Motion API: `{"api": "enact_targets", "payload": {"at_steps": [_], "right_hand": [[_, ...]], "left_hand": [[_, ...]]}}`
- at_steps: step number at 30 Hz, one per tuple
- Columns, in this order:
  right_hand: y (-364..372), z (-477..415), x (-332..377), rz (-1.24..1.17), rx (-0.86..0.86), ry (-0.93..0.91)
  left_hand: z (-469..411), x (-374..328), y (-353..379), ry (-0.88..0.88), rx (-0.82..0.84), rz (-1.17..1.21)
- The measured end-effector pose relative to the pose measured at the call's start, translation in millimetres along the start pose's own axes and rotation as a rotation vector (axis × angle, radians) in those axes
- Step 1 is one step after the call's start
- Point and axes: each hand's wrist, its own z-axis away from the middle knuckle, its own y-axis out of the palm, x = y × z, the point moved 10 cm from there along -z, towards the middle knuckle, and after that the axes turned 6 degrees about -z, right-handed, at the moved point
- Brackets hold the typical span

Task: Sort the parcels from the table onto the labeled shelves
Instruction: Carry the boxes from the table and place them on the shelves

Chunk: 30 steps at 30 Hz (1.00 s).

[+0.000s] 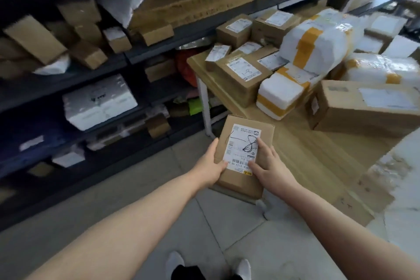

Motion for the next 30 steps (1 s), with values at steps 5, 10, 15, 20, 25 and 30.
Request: {"api": "enact_targets", "payload": {"at_steps": [5,10,15,20,25,30], "right_hand": [[89,11,74,0.099,0.161,-0.107],[206,43,150,0.228,0.338,-0.253],[350,109,220,0.315,0.518,-0.369],[486,178,283,0.366,0.677,-0.517],[599,237,338,0.458,0.812,-0.691],[700,294,382,0.566,0.956,-0.862]], "left_hand": [[61,77,-67,-0.091,-0.186,0.205],[142,183,-128,-0.224,-0.352,0.393],[243,309,-191,-0.363,-0.514,0.485],[340,419,-242,-0.493,-0.649,0.572],[421,502,-276,-0.589,-0.834,0.696],[487,568,-290,-0.694,-1.0,0.884]]}}
